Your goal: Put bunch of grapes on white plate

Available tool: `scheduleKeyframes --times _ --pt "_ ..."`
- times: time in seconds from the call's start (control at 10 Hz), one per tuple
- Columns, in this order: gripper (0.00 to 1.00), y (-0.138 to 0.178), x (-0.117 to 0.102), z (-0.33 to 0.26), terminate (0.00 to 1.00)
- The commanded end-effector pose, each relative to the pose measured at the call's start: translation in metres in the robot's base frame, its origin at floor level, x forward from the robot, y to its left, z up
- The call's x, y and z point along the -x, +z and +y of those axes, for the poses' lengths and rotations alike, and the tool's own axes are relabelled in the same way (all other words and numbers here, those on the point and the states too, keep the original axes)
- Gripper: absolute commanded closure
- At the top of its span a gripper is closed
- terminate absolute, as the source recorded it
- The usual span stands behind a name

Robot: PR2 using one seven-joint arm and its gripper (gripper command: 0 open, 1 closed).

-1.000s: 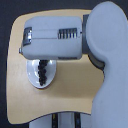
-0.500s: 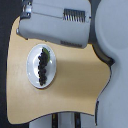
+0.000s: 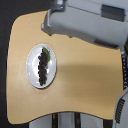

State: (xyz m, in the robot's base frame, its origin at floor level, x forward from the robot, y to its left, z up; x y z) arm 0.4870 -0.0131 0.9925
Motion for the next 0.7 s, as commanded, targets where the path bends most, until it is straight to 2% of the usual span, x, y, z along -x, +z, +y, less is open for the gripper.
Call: scheduleKeyframes --times 0.0,0.2,0.5,0.6 --pt "0.0 0.025 0.007 -0.163 0.0" --pt "0.0 0.027 0.008 -0.215 0.0" --pt "0.0 0.022 0.012 -0.255 0.0" --pt "0.0 0.011 0.019 -0.259 1.0"
